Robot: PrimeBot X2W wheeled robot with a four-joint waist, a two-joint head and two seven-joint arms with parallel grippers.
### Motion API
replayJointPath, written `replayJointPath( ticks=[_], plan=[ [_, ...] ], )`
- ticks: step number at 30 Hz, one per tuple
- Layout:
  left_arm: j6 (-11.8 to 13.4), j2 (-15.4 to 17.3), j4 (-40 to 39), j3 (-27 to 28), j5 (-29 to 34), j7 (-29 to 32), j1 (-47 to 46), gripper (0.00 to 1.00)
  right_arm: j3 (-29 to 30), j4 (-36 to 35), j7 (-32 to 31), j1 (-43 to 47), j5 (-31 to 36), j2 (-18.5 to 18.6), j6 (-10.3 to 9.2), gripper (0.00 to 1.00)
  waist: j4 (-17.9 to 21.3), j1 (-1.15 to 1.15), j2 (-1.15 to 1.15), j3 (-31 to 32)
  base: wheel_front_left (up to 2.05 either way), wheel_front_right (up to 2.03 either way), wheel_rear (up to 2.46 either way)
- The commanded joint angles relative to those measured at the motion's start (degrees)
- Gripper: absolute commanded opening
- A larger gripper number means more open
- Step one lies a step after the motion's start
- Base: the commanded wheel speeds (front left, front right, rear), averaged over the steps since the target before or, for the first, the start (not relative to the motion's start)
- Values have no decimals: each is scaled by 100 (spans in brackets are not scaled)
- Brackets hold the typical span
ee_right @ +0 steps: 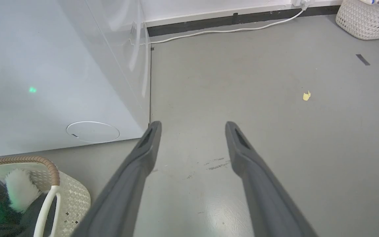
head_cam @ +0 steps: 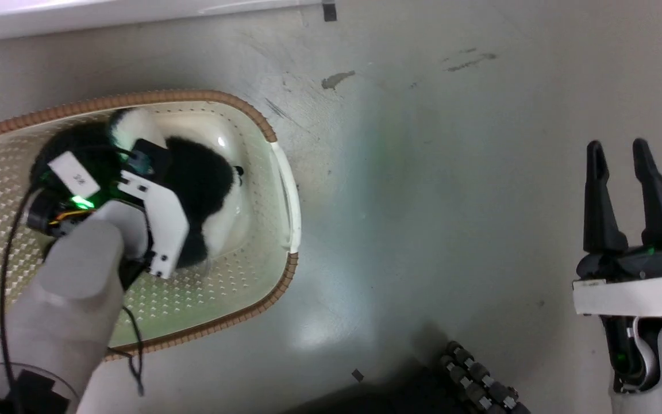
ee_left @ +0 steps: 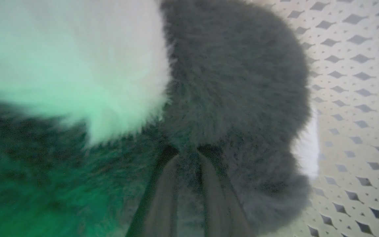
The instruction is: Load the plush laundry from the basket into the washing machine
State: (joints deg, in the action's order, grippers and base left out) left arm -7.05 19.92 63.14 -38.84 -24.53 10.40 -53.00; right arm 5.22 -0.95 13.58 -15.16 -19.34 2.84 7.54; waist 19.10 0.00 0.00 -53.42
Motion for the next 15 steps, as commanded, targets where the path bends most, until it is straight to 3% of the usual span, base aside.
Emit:
replayJointPath(
  ticks=[1,7,15],
  plan=[
    [-4,130,320,-119,-58,61,52,0,6,6,61,-143,-73,3,-5,100,60,0,0,-46,0,0,0],
    [31,197,728,-245,-306,-284,-33,0,101,59,132,-305,-97,4,-5,100,150,0,0,100,0,0,0],
    [118,-184,835,55,-755,-1198,399,0,343,218,141,-45,251,4,-5,100,-265,0,0,1304,0,0,0]
  ],
)
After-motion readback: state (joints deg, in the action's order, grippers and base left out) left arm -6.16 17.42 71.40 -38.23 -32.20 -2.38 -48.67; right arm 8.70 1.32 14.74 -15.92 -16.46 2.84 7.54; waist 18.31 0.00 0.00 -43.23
